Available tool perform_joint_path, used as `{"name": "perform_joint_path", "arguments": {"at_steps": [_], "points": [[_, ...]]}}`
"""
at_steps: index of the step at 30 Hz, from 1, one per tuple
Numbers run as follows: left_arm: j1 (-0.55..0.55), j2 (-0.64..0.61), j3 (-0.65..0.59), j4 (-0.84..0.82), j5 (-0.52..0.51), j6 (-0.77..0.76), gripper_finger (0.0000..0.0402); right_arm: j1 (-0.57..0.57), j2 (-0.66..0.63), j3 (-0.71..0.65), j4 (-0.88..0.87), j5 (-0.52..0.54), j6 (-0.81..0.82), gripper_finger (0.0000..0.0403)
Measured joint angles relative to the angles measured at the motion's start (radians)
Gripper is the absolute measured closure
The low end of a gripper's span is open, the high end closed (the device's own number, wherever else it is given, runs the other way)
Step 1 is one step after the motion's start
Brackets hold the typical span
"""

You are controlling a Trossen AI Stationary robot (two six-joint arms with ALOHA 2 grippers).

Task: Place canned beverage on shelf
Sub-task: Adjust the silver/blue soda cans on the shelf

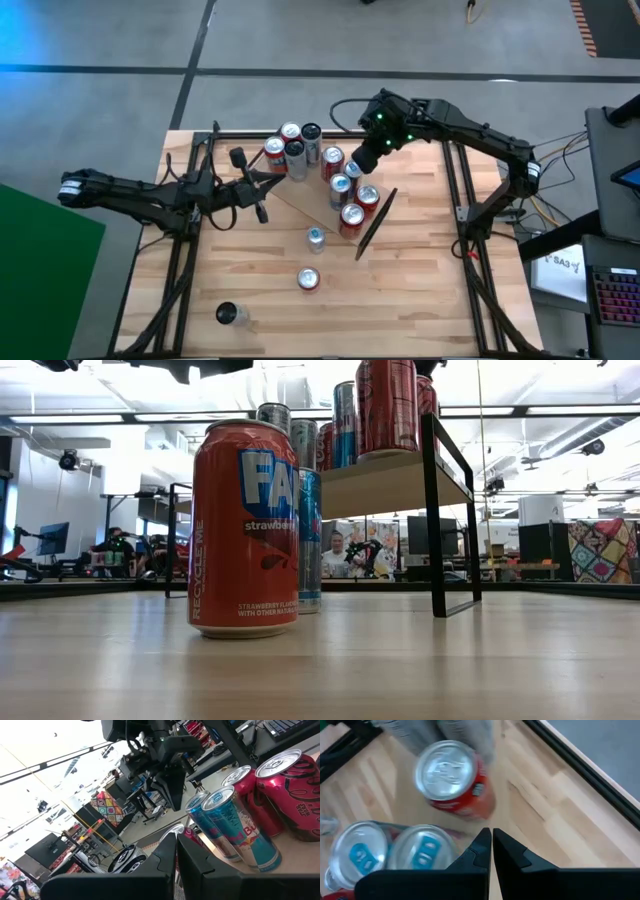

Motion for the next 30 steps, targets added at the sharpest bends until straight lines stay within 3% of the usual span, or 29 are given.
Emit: {"name": "perform_joint_path", "arguments": {"at_steps": [9, 30], "points": [[0.0, 0.0, 0.0, 0.0, 0.001, 0.0, 0.0402, -0.029, 0.003, 0.006, -0.06, 0.038, 0.069, 0.0394], [0.0, 0.0, 0.0, 0.0, 0.008, 0.0, 0.0402, 0.084, 0.018, 0.005, 0.002, 0.027, 0.119, 0.0394]]}}
